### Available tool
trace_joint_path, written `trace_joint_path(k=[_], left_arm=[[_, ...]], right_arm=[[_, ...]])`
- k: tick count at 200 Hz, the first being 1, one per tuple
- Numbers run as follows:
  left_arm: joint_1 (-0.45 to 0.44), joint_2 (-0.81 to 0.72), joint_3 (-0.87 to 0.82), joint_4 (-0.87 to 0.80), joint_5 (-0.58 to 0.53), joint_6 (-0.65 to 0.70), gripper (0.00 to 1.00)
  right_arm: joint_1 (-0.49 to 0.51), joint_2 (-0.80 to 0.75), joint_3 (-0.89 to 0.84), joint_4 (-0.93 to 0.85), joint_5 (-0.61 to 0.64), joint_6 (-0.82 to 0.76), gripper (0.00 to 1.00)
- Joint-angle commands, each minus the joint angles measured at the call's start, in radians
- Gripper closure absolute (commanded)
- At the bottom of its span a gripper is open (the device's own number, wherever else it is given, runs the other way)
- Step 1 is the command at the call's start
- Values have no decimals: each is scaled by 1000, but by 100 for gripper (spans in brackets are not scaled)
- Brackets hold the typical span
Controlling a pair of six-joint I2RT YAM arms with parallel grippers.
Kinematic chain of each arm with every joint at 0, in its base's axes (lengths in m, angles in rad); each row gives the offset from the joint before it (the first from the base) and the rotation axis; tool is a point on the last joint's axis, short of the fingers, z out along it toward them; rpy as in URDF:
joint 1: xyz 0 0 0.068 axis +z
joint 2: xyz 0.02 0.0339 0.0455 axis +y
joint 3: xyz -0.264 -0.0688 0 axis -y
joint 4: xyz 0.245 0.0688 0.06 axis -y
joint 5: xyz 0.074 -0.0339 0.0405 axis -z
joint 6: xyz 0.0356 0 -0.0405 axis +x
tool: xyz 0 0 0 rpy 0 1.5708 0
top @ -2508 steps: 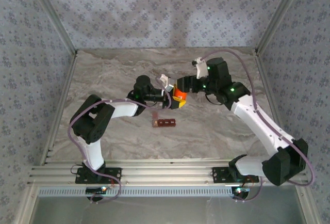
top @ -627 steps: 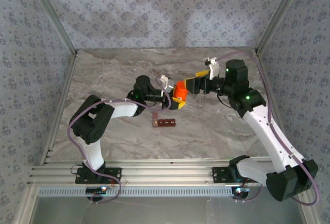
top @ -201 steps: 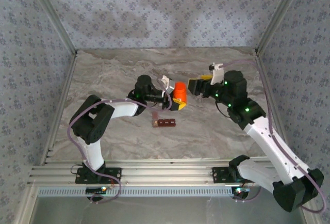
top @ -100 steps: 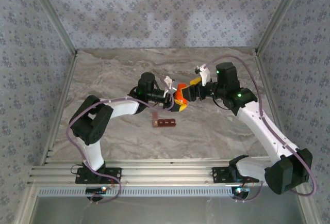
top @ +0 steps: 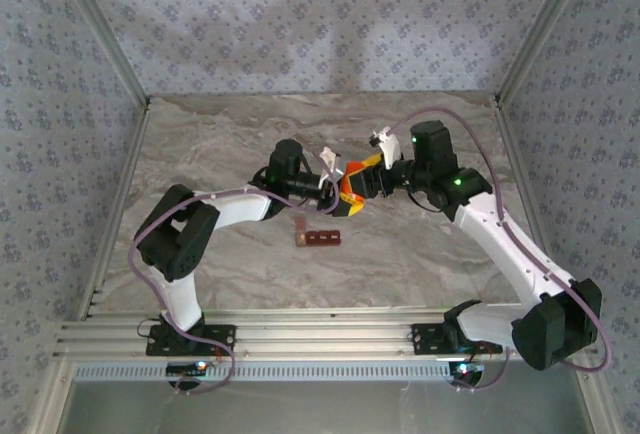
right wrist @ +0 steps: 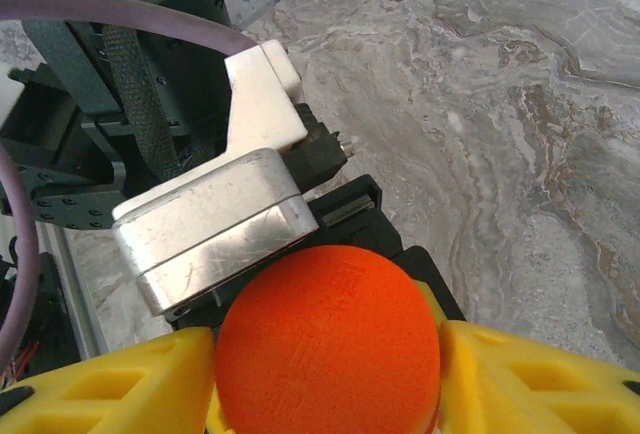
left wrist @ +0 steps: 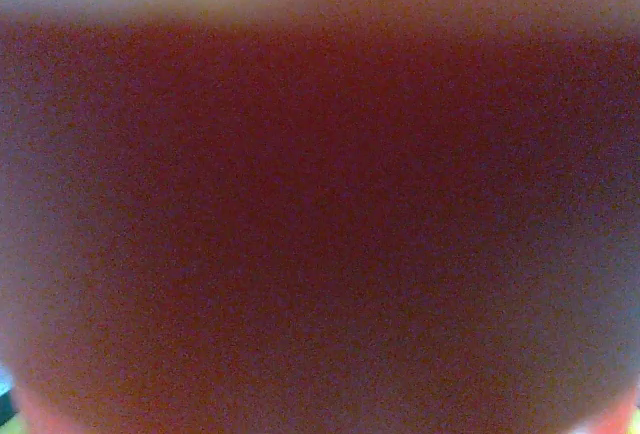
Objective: Sort the pills into containers
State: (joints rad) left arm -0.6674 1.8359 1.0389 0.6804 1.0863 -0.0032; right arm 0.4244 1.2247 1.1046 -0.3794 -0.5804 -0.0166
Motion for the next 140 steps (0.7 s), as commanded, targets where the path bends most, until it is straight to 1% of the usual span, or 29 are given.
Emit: trace_joint_path(k=[1, 37, 50, 56, 64, 80, 106, 130, 140], left_arm=[[-7, -32, 26, 10, 28, 23, 100], [-5, -43, 15, 17, 22, 25, 100], [-6, -48, 8, 26, 12, 25, 100], [-4, -51, 3, 32, 7, 24, 100], [-3, -55, -4, 49, -1, 17, 100], [1, -62, -23, 89, -19, 1, 100], [5, -68, -40, 133, -37, -17, 100], [7, -66, -41, 136, -38, -19, 100], [6, -63, -38, 137, -38, -20, 100]], right_arm=[[11, 12, 33, -21, 5, -10, 44], [22, -9, -24, 12, 61, 38, 54], [26, -33, -67, 48, 114, 86, 60], [27, -46, -93, 72, 137, 114, 60], [37, -73, -139, 116, 184, 160, 61], [72, -126, -231, 194, 325, 258, 63], [159, -186, -352, 315, 538, 398, 64], [228, -181, -366, 334, 652, 440, 64], [239, -175, -357, 337, 663, 446, 64]])
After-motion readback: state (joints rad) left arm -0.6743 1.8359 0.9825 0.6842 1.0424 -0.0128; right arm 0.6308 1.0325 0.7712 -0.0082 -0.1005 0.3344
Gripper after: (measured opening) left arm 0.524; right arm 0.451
